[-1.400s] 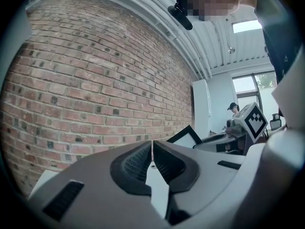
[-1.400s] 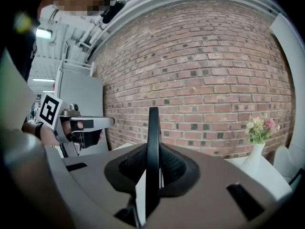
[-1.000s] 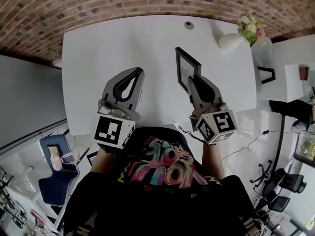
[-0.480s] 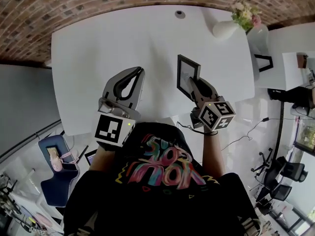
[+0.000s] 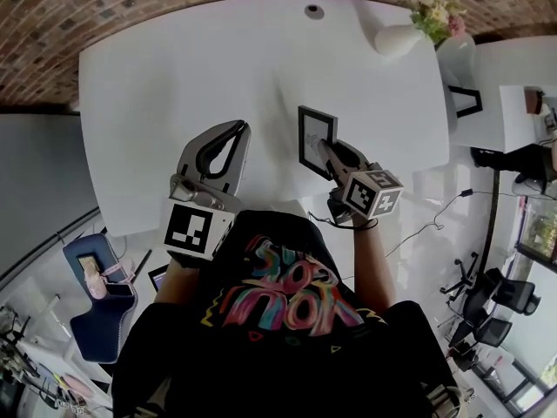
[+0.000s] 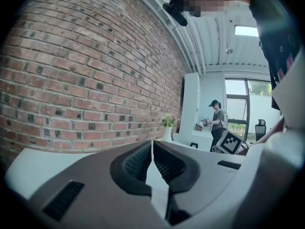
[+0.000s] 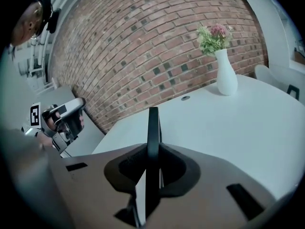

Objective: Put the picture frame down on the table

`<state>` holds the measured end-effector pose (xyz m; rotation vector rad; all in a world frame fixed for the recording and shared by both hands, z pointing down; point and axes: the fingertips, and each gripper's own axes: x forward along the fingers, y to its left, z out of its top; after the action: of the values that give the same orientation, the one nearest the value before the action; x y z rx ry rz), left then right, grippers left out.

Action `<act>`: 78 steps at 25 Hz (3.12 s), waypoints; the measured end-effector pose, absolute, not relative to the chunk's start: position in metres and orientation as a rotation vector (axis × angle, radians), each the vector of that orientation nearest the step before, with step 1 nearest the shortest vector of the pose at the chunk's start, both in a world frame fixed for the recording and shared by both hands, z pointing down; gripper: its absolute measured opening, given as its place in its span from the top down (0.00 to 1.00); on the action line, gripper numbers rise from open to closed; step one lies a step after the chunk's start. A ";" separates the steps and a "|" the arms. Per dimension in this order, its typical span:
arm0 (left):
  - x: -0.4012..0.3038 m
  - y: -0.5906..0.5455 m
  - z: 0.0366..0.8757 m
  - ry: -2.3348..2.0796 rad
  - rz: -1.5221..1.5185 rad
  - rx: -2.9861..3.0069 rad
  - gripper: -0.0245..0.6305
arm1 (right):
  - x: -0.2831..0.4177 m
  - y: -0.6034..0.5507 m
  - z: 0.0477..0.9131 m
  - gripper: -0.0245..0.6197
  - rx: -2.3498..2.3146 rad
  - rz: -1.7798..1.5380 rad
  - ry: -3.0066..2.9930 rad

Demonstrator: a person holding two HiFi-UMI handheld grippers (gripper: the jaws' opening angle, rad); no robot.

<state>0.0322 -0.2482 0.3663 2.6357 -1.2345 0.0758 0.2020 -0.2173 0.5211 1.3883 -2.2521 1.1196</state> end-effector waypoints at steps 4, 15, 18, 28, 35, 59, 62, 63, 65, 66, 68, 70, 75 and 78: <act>0.031 -0.246 0.374 -1.237 0.077 2.616 0.92 | 0.195 -0.215 0.534 0.83 1.333 1.169 -2.245; 0.030 -0.239 0.383 -1.223 0.093 2.613 0.92 | 0.177 -0.214 0.547 0.83 1.225 1.368 -2.309; 0.029 -0.238 0.384 -1.230 0.099 2.611 0.92 | 0.173 -0.212 0.554 0.83 1.197 1.434 -2.319; 0.026 -0.227 0.381 -1.254 0.100 2.604 0.92 | 0.169 -0.200 0.580 0.83 1.173 1.713 -2.315; 0.023 -0.221 0.381 -1.266 0.106 2.599 0.92 | 0.179 -0.201 0.591 0.83 1.204 1.728 -2.304; 0.022 -0.216 0.376 -1.265 0.117 2.610 0.92 | 0.190 -0.193 0.613 0.62 1.262 1.575 -2.206; 0.021 -0.216 0.377 -1.266 0.121 2.607 0.92 | 0.193 -0.193 0.615 0.60 1.282 1.541 -2.194; 0.021 -0.215 0.377 -1.266 0.122 2.606 0.92 | 0.194 -0.193 0.615 0.59 1.295 1.529 -2.190; 0.021 -0.214 0.377 -1.267 0.122 2.606 0.92 | 0.197 -0.194 0.615 0.57 1.330 1.498 -2.181; 0.021 -0.214 0.377 -1.267 0.120 2.606 0.92 | 0.198 -0.194 0.615 0.57 1.351 1.480 -2.176; 0.020 -0.213 0.377 -1.267 0.120 2.607 0.92 | 0.202 -0.197 0.615 0.56 1.396 1.452 -2.165; 0.020 -0.212 0.380 -1.259 0.141 2.608 0.92 | 0.208 -0.199 0.615 0.56 1.448 1.437 -2.155; 0.018 -0.208 0.387 -1.239 0.206 2.611 0.92 | 0.217 -0.202 0.614 0.55 1.515 1.455 -2.145; 0.019 -0.211 0.383 -1.253 0.162 2.607 0.92 | 0.224 -0.203 0.614 0.55 1.548 1.463 -2.133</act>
<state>0.0187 -0.2114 0.3833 2.6069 -1.2531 0.1618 0.2240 -0.2035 0.6138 1.5476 -2.1335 1.4631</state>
